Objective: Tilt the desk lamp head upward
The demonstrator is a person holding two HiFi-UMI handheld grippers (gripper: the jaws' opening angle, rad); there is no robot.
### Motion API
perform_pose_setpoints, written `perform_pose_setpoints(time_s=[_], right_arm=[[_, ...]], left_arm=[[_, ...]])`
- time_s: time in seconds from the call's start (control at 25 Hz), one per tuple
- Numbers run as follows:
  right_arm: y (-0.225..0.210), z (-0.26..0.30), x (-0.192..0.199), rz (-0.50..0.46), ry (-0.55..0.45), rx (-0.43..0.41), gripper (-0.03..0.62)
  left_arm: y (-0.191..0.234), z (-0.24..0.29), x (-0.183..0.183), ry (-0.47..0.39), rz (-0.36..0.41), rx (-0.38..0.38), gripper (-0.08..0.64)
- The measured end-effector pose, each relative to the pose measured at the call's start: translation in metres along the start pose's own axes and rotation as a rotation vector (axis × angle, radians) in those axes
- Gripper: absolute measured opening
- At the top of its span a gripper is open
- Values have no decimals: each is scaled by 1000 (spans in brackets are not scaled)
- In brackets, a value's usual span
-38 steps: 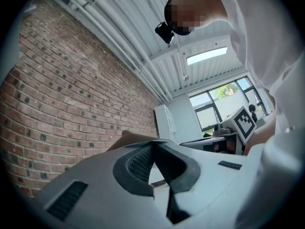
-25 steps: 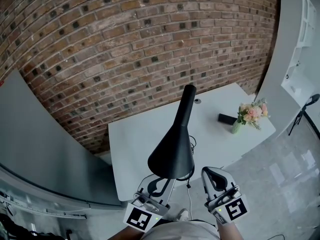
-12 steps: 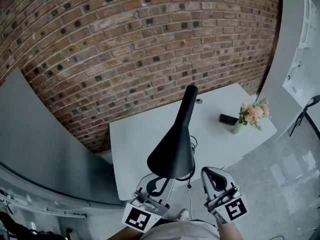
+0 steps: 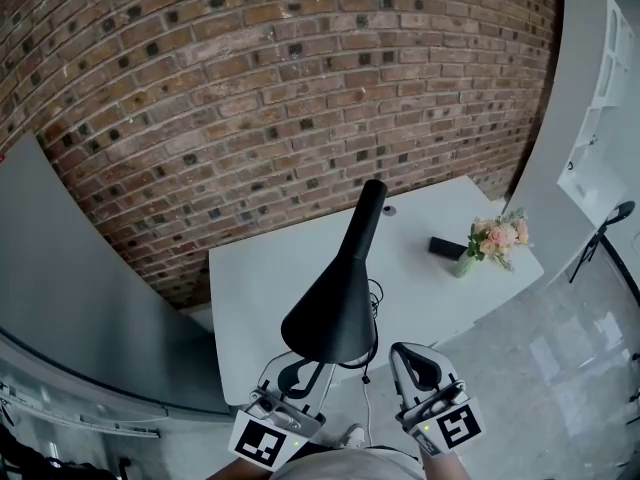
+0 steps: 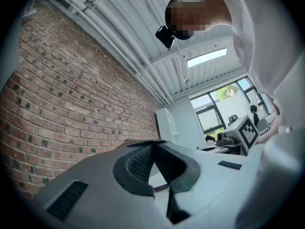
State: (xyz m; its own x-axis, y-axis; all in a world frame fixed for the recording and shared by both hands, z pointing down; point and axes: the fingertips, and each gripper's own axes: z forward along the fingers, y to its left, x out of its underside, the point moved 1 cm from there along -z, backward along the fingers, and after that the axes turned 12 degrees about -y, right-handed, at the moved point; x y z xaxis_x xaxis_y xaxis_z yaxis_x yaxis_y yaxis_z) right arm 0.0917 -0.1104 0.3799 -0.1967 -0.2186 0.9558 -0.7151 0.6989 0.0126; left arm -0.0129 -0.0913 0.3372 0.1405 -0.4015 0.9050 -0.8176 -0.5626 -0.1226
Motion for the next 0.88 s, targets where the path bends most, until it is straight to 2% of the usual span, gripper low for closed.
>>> perform_pose_setpoints(time_s=[0.88], right_arm=[[6, 4, 4, 8, 14, -39, 14]], left_arm=[[3, 1, -12, -24, 5, -21, 7]])
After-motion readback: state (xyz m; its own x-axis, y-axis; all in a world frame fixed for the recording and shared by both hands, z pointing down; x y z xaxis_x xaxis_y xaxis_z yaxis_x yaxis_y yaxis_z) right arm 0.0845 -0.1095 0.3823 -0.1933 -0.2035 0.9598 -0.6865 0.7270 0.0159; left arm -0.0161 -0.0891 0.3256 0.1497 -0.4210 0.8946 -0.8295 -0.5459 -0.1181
